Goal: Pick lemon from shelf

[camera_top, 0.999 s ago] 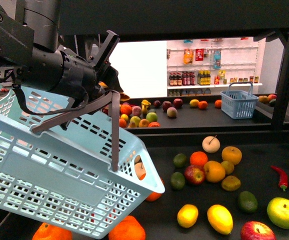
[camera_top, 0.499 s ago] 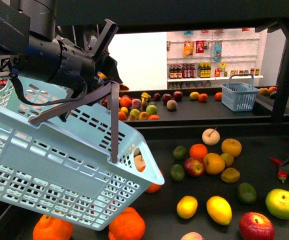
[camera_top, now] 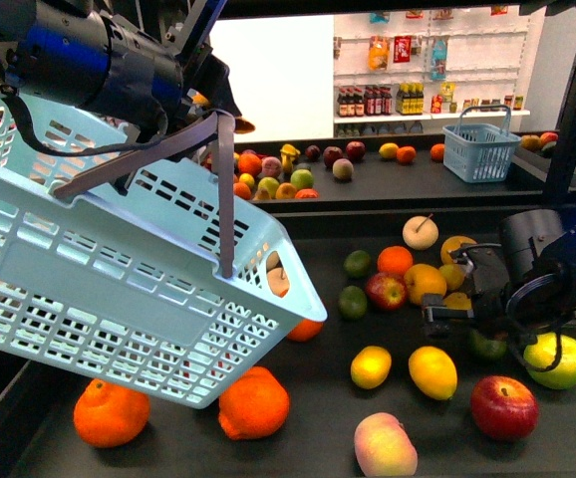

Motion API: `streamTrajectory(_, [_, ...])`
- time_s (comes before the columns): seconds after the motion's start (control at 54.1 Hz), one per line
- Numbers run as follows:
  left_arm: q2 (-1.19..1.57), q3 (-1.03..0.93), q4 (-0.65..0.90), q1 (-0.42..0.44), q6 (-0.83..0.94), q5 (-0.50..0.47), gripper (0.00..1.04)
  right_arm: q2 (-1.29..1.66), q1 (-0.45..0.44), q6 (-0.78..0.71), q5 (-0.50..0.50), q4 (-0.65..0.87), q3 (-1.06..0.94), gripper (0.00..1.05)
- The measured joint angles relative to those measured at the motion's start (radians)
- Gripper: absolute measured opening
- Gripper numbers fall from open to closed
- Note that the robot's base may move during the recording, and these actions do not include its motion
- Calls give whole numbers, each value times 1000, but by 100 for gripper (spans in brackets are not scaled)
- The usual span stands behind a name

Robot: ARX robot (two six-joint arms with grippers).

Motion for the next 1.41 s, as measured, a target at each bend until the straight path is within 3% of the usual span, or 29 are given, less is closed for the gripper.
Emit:
streamTrajectory(0.37, [0,0,0,0,0,-1,14,197,43,-13,90,-64,220,97])
streamTrajectory(0.777, [0,0,0,0,0,0,14,326,42,-21,117,-170,422,97])
streamTrajectory(0.832, [0,0,0,0,0,0,14,331,43,-18,122,-171,425,92])
streamTrajectory(0.925, [0,0,0,0,0,0,14,332,43,-17,121,-170,425,72])
streamTrajectory(1.128, [0,0,0,0,0,0,14,276,37,-2,110,-108,331,66])
streamTrajectory(1.405, [0,0,0,0,0,0,14,-150,-7,34,26,101,-77,66])
